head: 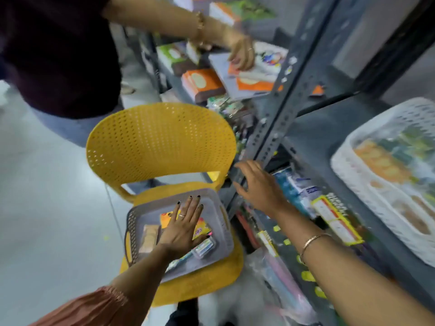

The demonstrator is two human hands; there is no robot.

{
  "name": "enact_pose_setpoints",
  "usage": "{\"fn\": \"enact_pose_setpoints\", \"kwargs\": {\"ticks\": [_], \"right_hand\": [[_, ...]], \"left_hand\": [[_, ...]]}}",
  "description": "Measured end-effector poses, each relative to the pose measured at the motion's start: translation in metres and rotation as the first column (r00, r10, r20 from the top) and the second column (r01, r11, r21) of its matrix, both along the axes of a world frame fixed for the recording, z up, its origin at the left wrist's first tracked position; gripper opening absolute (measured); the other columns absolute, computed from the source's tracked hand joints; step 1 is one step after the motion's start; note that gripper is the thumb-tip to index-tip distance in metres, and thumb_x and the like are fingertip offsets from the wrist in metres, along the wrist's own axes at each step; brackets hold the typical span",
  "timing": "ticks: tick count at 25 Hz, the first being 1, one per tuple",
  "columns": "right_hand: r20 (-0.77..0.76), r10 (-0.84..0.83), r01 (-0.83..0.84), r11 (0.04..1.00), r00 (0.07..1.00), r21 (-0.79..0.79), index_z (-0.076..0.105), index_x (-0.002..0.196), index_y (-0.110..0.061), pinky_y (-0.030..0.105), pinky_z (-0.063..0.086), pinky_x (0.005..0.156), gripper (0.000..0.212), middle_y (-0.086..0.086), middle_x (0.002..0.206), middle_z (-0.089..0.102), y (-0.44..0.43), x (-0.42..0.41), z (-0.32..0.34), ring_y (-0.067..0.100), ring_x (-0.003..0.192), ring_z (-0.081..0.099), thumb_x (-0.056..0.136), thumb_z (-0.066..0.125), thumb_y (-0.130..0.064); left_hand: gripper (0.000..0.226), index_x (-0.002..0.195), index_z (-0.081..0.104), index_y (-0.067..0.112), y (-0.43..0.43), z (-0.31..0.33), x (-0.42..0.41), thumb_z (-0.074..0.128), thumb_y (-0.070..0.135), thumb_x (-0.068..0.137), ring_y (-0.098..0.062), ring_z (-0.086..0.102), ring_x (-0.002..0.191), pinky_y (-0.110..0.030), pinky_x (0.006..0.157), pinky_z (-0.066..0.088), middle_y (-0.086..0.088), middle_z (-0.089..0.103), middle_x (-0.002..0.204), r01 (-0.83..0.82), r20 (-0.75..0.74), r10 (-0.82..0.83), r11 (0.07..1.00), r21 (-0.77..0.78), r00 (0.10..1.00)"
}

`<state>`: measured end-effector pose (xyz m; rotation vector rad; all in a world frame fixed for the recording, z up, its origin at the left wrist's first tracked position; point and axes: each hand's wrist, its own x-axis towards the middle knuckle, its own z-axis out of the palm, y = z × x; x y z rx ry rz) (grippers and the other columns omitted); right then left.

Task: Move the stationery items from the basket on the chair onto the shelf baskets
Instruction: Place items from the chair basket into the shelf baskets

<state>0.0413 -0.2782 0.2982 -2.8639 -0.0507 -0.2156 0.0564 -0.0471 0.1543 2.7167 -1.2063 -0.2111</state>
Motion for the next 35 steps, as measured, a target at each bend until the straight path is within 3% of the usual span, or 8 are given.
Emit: {"fn": "enact_pose_setpoints", "kwargs": {"ticks": [2, 6, 11, 15, 18, 22, 29, 35], "right_hand": [[-0.17, 0.05, -0.052, 0.999, 0.984, -0.008, 0.054, 0.12, -0.004, 0.045, 0.053, 0.075, 0.041, 0.018, 0.114, 0.059, 0.02, 0.004, -0.045, 0.036, 0.111, 0.055, 0.083, 0.063, -0.02], [-0.394, 0.146, -0.159, 0.987, 0.908, -0.002, 0.045, 0.131, -0.003, 0.042, 0.046, 0.092, 0.044, 0.016, 0.134, 0.049, 0.056, 0.015, -0.131, 0.032, 0.128, 0.044, 0.09, 0.055, -0.017], [-0.554, 0.194, -0.241, 0.97, 0.81, -0.013, 0.044, 0.132, -0.007, 0.041, 0.043, 0.094, 0.042, 0.012, 0.136, 0.046, 0.089, 0.023, -0.224, 0.029, 0.13, 0.038, 0.09, 0.048, -0.008], [-0.587, 0.216, -0.298, 0.954, 0.78, -0.046, 0.048, 0.129, -0.009, 0.041, 0.042, 0.094, 0.044, 0.015, 0.132, 0.049, 0.091, 0.027, -0.267, 0.032, 0.124, 0.041, 0.086, 0.045, -0.002], [-0.603, 0.261, -0.353, 0.935, 0.754, -0.036, 0.048, 0.132, -0.014, 0.041, 0.04, 0.1, 0.048, 0.015, 0.139, 0.044, 0.086, 0.029, -0.285, 0.033, 0.127, 0.039, 0.085, 0.053, -0.006], [-0.623, 0.313, -0.402, 0.916, 0.717, -0.002, 0.041, 0.138, -0.015, 0.04, 0.035, 0.107, 0.066, 0.013, 0.147, 0.035, 0.078, 0.029, -0.286, 0.03, 0.134, 0.031, 0.079, 0.069, -0.012], [-0.62, 0.375, -0.502, 0.864, 0.689, -0.036, 0.025, 0.143, -0.011, 0.04, 0.034, 0.112, 0.085, 0.012, 0.151, 0.029, 0.077, 0.029, -0.285, 0.029, 0.138, 0.027, 0.074, 0.075, -0.014], [-0.616, 0.359, -0.497, 0.866, 0.701, -0.061, 0.025, 0.142, -0.003, 0.037, 0.039, 0.107, 0.086, 0.012, 0.141, 0.038, 0.078, 0.03, -0.284, 0.028, 0.128, 0.035, 0.074, 0.075, -0.02]], "left_hand": [[0.085, 0.144, 0.022, 0.006, 0.029, -0.026, -0.016, 0.017, 0.07, 0.089, -0.027, -0.001, 0.142, -0.05, 0.109, 0.006, -0.007, -0.002, 0.157, -0.028, -0.057, 0.032, 0.998, 0.06, 0.998], [0.088, 0.141, 0.035, 0.004, 0.062, -0.076, -0.049, 0.016, 0.071, 0.088, -0.027, 0.006, 0.142, -0.048, 0.108, 0.007, -0.014, 0.023, 0.151, -0.029, -0.189, 0.068, 0.979, 0.202, 0.98], [0.087, 0.139, 0.039, 0.004, 0.085, -0.129, -0.076, 0.02, 0.071, 0.087, -0.028, 0.015, 0.139, -0.05, 0.106, 0.015, -0.016, 0.028, 0.149, -0.073, -0.269, 0.141, 0.965, 0.251, 0.953], [0.083, 0.138, 0.04, 0.005, 0.091, -0.149, -0.081, 0.017, 0.068, 0.089, -0.033, 0.029, 0.135, -0.054, 0.104, 0.031, -0.014, 0.033, 0.148, -0.095, -0.26, 0.158, 0.967, 0.238, 0.953], [0.08, 0.138, 0.041, 0.005, 0.091, -0.156, -0.083, 0.028, 0.065, 0.087, -0.035, 0.035, 0.132, -0.055, 0.1, 0.035, -0.015, 0.036, 0.146, -0.117, -0.243, 0.165, 0.972, 0.202, 0.956], [0.081, 0.141, 0.035, 0.004, 0.092, -0.157, -0.083, 0.03, 0.064, 0.087, -0.036, 0.029, 0.135, -0.054, 0.104, 0.029, -0.016, 0.03, 0.149, -0.125, -0.23, 0.169, 0.973, 0.195, 0.958], [0.08, 0.142, 0.033, 0.006, 0.091, -0.157, -0.082, 0.029, 0.063, 0.087, -0.035, 0.025, 0.137, -0.053, 0.107, 0.024, -0.016, 0.024, 0.151, -0.131, -0.242, 0.177, 0.972, 0.198, 0.954], [0.085, 0.148, 0.014, 0.01, 0.092, -0.155, -0.082, 0.017, 0.068, 0.085, -0.028, 0.002, 0.142, -0.046, 0.113, 0.003, -0.008, -0.005, 0.151, -0.122, -0.271, 0.192, 0.959, 0.257, 0.943]]}}
